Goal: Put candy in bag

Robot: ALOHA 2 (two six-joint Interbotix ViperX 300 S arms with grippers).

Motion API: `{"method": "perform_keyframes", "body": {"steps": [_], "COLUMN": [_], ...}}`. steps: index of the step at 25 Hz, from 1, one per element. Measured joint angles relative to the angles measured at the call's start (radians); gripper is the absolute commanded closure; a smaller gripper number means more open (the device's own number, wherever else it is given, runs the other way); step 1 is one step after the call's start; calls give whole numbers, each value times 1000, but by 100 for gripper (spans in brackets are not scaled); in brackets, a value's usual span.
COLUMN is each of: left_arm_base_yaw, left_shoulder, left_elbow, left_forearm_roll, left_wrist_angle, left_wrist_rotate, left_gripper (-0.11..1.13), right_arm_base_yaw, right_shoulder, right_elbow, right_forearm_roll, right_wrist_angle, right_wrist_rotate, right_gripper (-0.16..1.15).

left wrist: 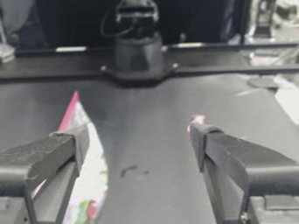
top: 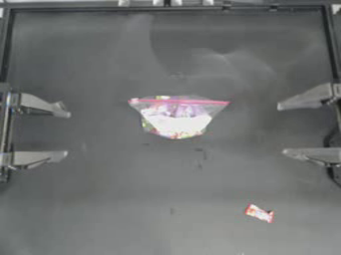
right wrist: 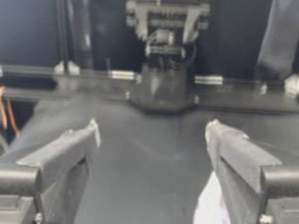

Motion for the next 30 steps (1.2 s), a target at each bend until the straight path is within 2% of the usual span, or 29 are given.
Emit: {"method": "perform_keyframes", "body": {"steps": [5,11,21,30], "left_arm_base_yaw": [38,67,110,120], "left_shoulder": [26,41,41,41], "left_elbow": [-2,-6,-6,11], "left_forearm_roll": [0,2,2,2], "left_wrist_angle": [58,104,146,146], "left_wrist_rotate": [0,0,0,0], "left_gripper": [4,4,4,4], "right_arm_base_yaw": [-51,-94,-98,-97], "right_shoulder": [77,261,557,753], "right_elbow": [-110,-293,-620,-827], "right_forearm_roll": [11,8,-109,-126], "right_wrist_angle": [169,379,667,825], "right_wrist_rotate": [2,0,-8,-64], "right_gripper": [-2,-2,-2,-2]}}
